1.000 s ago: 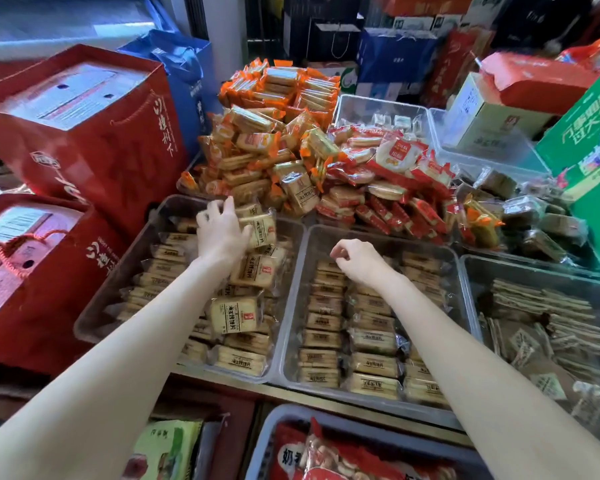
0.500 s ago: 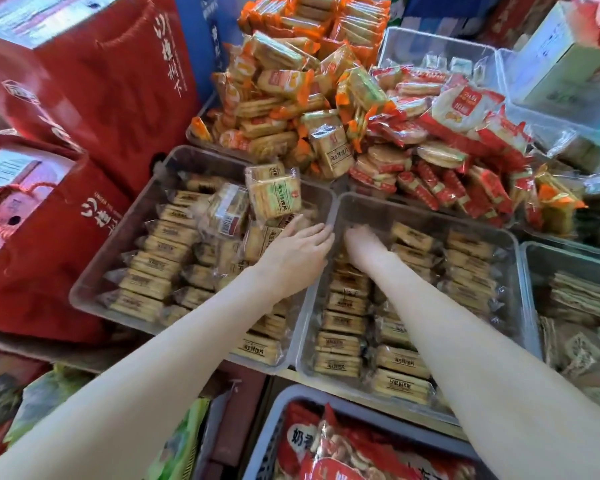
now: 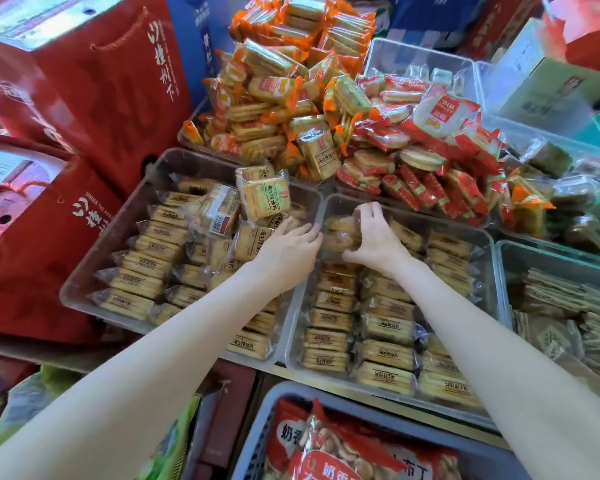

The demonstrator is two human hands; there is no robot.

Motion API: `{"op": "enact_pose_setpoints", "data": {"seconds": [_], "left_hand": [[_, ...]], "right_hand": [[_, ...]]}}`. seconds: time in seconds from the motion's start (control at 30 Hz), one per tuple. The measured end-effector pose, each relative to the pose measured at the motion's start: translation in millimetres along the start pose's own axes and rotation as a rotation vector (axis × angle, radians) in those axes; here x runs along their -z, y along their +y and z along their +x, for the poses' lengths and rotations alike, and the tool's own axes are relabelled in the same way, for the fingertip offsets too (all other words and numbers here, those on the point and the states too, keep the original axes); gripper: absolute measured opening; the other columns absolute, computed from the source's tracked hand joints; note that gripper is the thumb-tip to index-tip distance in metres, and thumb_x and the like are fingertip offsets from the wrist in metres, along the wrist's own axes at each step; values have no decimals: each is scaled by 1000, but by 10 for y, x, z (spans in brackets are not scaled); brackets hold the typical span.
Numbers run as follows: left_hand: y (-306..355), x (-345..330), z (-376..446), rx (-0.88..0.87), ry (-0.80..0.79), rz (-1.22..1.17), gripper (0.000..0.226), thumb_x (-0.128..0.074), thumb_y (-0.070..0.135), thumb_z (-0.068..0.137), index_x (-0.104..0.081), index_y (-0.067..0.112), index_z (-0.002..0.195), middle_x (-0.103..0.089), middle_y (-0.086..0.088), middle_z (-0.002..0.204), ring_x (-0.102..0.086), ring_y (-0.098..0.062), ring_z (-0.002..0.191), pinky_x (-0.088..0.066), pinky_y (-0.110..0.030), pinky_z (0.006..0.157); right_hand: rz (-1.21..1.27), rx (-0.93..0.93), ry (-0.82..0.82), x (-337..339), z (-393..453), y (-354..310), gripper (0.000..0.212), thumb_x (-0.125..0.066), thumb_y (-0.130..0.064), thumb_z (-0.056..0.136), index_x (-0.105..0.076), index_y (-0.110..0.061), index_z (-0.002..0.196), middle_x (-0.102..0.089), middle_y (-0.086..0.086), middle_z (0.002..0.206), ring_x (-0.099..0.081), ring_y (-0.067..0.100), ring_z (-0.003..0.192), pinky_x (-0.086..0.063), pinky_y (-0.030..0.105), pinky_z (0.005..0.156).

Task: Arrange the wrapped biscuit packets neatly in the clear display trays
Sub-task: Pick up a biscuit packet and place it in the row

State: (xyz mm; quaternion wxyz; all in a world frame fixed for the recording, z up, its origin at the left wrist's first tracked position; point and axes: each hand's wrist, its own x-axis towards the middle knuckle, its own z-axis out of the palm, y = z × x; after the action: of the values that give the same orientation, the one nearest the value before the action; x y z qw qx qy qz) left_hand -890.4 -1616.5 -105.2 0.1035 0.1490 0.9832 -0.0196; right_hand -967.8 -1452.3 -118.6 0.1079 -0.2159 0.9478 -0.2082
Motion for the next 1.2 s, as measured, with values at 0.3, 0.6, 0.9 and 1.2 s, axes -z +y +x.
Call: {"op": "enact_pose_setpoints", "data": {"seconds": [0.3, 0.6, 0.9, 1.2], "left_hand": [[232, 634, -49, 117, 269, -1272, 69, -64, 14, 88, -28, 20, 147, -44, 4, 139, -58, -12, 109, -49, -14, 85], [392, 1025, -366, 102, 310, -1611, 41, -68, 7, 83, -56, 17, 120, -59, -4, 106, -63, -17, 94, -57, -24, 75], [356, 1422, -762, 18, 441, -1591, 8, -62, 10, 88, -69, 8, 86, -68, 4, 70, -64, -6, 69, -55, -18, 67], [548, 1762, -950, -6, 458, -1310, 18, -67, 23, 84, -68, 16, 101, -69, 0, 101, -66, -13, 90, -55, -27, 82]], "right_hand": [[767, -10, 65, 804, -519, -186, 62, -70, -36, 62, -45, -22, 116, -60, -4, 110, -62, 4, 96, -47, 13, 72], [535, 95, 93, 1135, -990, -327, 84, -79, -18, 75, -33, -30, 143, -53, -3, 122, -54, 6, 104, -42, 7, 86], [626, 146, 133, 1532, -1444, -433, 63, -81, -29, 64, -53, -31, 120, -63, -11, 112, -61, 6, 104, -48, 20, 88], [600, 154, 118, 1685, -1743, -465, 68, -79, -37, 61, -53, -31, 123, -61, -7, 117, -60, 15, 110, -48, 40, 98]]}}
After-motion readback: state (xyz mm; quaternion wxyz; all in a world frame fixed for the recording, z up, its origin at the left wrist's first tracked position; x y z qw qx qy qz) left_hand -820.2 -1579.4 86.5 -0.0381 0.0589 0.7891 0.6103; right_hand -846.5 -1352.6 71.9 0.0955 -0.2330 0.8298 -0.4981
